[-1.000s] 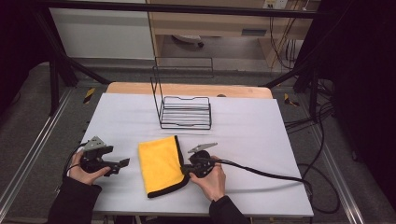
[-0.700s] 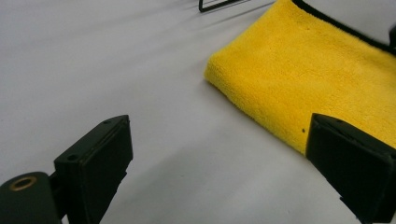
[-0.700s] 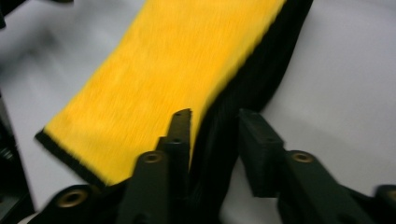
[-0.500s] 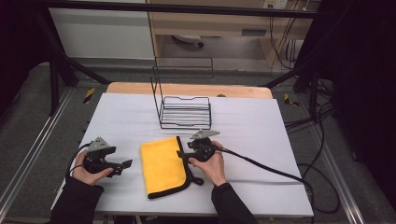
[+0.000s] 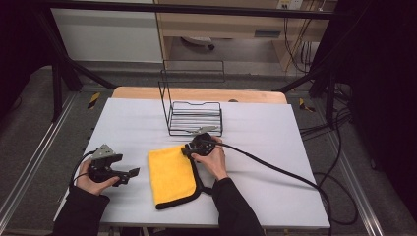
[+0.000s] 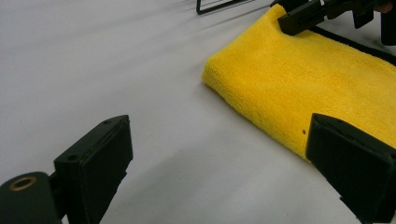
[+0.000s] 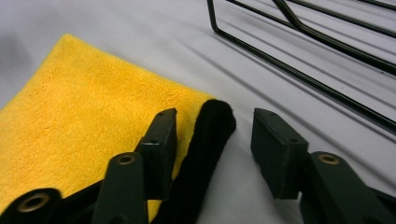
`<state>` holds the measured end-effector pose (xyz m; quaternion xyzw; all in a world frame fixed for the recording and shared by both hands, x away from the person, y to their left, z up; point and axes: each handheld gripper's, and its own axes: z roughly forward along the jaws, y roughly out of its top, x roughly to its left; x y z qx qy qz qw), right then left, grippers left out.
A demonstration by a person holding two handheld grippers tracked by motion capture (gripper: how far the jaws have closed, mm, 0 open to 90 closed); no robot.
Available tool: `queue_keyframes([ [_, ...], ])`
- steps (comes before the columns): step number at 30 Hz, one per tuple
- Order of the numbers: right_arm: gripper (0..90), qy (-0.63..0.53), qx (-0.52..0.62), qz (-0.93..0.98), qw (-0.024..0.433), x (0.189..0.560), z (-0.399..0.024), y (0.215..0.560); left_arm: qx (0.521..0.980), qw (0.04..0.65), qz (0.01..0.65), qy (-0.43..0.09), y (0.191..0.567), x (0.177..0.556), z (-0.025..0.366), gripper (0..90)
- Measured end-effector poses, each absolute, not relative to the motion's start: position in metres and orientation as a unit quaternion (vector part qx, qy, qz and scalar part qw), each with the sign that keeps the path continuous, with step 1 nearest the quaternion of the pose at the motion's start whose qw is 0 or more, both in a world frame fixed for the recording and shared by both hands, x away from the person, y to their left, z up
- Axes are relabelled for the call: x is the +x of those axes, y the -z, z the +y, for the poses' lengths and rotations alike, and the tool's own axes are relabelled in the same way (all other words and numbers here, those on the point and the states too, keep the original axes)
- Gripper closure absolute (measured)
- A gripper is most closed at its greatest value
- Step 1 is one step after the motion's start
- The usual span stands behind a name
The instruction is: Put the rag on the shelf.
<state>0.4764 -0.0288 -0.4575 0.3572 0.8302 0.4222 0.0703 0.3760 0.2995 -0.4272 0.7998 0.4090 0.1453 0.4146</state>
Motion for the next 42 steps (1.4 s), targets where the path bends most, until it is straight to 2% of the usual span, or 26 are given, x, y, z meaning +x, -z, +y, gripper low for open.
queue_keyframes([
  [3, 75.6, -0.417, 0.369, 0.830, 0.040, 0.475, -0.025, 0.456, 0.800, 0.415, 0.409, -0.145, 0.428, 0.376, 0.298, 7.4],
  [6, 79.6, -0.411, 0.384, 0.826, 0.028, 0.476, -0.025, 0.454, 0.802, 0.412, 0.407, -0.144, 0.428, 0.376, 0.297, 7.4],
  [15, 81.3, -0.411, 0.411, 0.812, 0.049, 0.464, -0.040, 0.442, 0.790, 0.428, 0.416, -0.139, 0.427, 0.380, 0.291, 10.1],
  [24, 79.1, -0.415, 0.422, 0.803, 0.076, 0.451, -0.059, 0.444, 0.792, 0.424, 0.420, -0.131, 0.424, 0.412, 0.248, 22.0],
  [28, 72.8, -0.420, 0.413, 0.804, 0.082, 0.451, -0.060, 0.445, 0.799, 0.410, 0.423, -0.125, 0.430, 0.430, 0.230, 30.9],
  [31, 63.3, -0.423, 0.408, 0.804, 0.090, 0.452, -0.063, 0.445, 0.802, 0.397, 0.427, -0.126, 0.437, 0.442, 0.222, 40.4],
  [35, 56.5, -0.423, 0.403, 0.806, 0.094, 0.452, -0.064, 0.447, 0.802, 0.394, 0.432, -0.118, 0.444, 0.450, 0.218, 54.1],
  [39, 56.5, -0.418, 0.403, 0.809, 0.091, 0.453, -0.063, 0.451, 0.804, 0.395, 0.435, -0.094, 0.449, 0.452, 0.217, 65.7],
  [42, 57.2, -0.422, 0.406, 0.807, 0.081, 0.455, -0.062, 0.453, 0.805, 0.393, 0.436, -0.088, 0.449, 0.452, 0.216, 69.6],
])
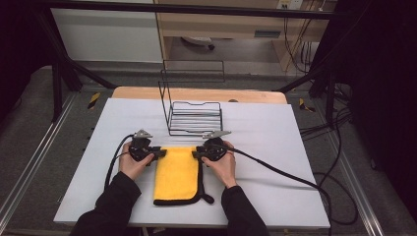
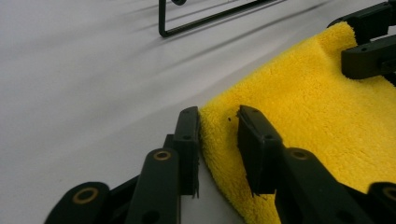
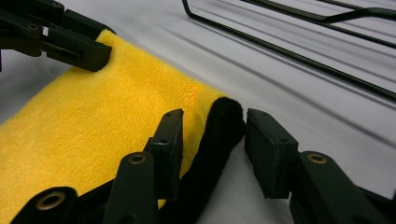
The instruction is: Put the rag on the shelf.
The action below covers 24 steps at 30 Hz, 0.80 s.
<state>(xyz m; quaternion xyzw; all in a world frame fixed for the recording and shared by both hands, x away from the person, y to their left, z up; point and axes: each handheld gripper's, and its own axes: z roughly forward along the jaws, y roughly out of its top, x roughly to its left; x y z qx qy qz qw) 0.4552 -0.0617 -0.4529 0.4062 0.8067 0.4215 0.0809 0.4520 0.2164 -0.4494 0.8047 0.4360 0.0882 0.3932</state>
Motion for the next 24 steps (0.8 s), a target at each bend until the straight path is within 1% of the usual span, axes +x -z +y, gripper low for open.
queue_keyframes([
  [4, 58.4, -0.416, 0.409, 0.808, 0.075, 0.4564, -0.0593, 0.4561, 0.802, 0.394, 0.442, -0.077, 0.4504, 0.4529, 0.2168, 72.9],
  [7, 58.8, -0.412, 0.407, 0.811, 0.079, 0.4557, -0.0577, 0.4558, 0.807, 0.391, 0.436, -0.082, 0.4500, 0.4517, 0.2149, 75.5],
  [9, 60.9, -0.410, 0.407, 0.812, 0.084, 0.4548, -0.0566, 0.4558, 0.809, 0.389, 0.432, -0.088, 0.4497, 0.4508, 0.2135, 77.5],
  [10, 64.5, -0.409, 0.407, 0.813, 0.082, 0.4537, -0.0557, 0.4555, 0.809, 0.389, 0.431, -0.089, 0.4495, 0.4504, 0.2129, 78.3],
  [11, 71.0, -0.408, 0.408, 0.813, 0.074, 0.4532, -0.0553, 0.4550, 0.810, 0.389, 0.429, -0.091, 0.4494, 0.4504, 0.2127, 79.2],
  [12, 73.0, -0.409, 0.418, 0.809, 0.062, 0.4530, -0.0547, 0.4547, 0.811, 0.389, 0.428, -0.092, 0.4493, 0.4502, 0.2125, 79.5],
  [14, 76.1, -0.409, 0.425, 0.805, 0.055, 0.4533, -0.0546, 0.4546, 0.811, 0.389, 0.428, -0.093, 0.4492, 0.4500, 0.2126, 80.3],
  [19, 79.5, -0.408, 0.434, 0.802, 0.049, 0.4540, -0.0550, 0.4535, 0.812, 0.389, 0.425, -0.096, 0.4482, 0.4492, 0.2126, 81.9],
  [24, 80.4, -0.410, 0.437, 0.800, 0.045, 0.4546, -0.0560, 0.4510, 0.810, 0.395, 0.422, -0.096, 0.4454, 0.4478, 0.2145, 82.6],
])
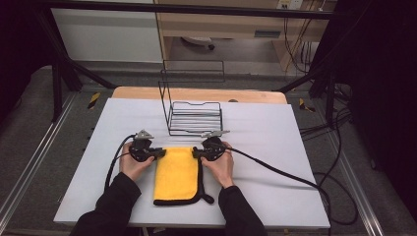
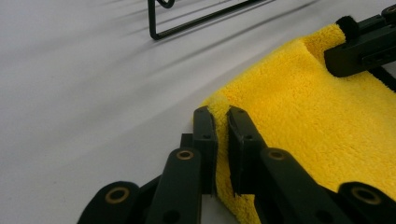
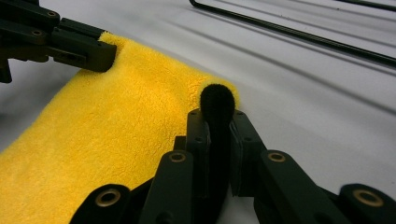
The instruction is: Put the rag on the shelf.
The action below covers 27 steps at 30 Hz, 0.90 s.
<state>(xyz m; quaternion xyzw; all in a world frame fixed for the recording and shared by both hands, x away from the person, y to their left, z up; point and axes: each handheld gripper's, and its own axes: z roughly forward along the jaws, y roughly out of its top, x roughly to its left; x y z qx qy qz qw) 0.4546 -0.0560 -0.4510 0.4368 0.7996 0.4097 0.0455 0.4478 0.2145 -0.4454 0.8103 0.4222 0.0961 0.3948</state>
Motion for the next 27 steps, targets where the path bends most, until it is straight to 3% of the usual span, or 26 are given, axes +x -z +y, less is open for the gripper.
queue_keyframes([
  [27, 80.5, -0.503, 0.399, 0.764, 0.063, 0.425, -0.077, 0.390, 0.777, 0.484, 0.373, -0.148, 0.384, 0.411, 0.220, 82.8],
])
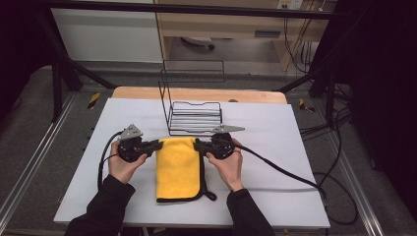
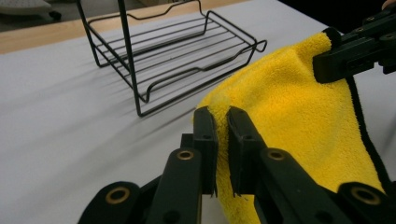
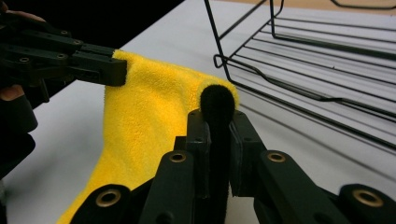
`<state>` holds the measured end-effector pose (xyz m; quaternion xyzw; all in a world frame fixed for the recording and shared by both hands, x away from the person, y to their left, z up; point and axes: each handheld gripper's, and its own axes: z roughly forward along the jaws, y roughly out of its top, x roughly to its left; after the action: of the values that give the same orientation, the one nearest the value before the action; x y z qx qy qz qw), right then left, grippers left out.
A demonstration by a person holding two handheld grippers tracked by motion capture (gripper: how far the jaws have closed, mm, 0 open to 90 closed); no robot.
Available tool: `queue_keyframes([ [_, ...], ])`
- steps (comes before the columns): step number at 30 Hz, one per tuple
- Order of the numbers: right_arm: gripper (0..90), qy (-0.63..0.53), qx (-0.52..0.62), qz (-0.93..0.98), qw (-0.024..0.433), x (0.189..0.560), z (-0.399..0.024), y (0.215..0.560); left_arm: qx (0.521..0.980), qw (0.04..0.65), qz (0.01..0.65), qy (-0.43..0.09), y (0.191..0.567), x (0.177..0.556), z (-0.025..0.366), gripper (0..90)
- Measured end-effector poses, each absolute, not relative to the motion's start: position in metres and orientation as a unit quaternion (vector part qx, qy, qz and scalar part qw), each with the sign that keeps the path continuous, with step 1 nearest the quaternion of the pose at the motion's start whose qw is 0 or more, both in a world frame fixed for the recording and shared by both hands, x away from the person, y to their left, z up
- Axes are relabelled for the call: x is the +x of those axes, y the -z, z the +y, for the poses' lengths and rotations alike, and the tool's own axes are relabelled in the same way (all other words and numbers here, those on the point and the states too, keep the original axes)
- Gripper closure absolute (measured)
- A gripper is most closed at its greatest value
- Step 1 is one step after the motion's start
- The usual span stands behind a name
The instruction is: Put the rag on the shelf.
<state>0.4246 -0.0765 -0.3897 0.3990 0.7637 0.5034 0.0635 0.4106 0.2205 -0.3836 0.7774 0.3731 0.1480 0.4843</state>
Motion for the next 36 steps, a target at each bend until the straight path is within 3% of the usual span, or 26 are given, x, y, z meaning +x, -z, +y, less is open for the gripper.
queue_keyframes([
  [36, 80.5, -0.575, 0.359, 0.718, 0.158, 0.402, -0.104, 0.313, 0.734, 0.563, 0.321, -0.204, 0.309, 0.401, 0.202, 82.8],
])
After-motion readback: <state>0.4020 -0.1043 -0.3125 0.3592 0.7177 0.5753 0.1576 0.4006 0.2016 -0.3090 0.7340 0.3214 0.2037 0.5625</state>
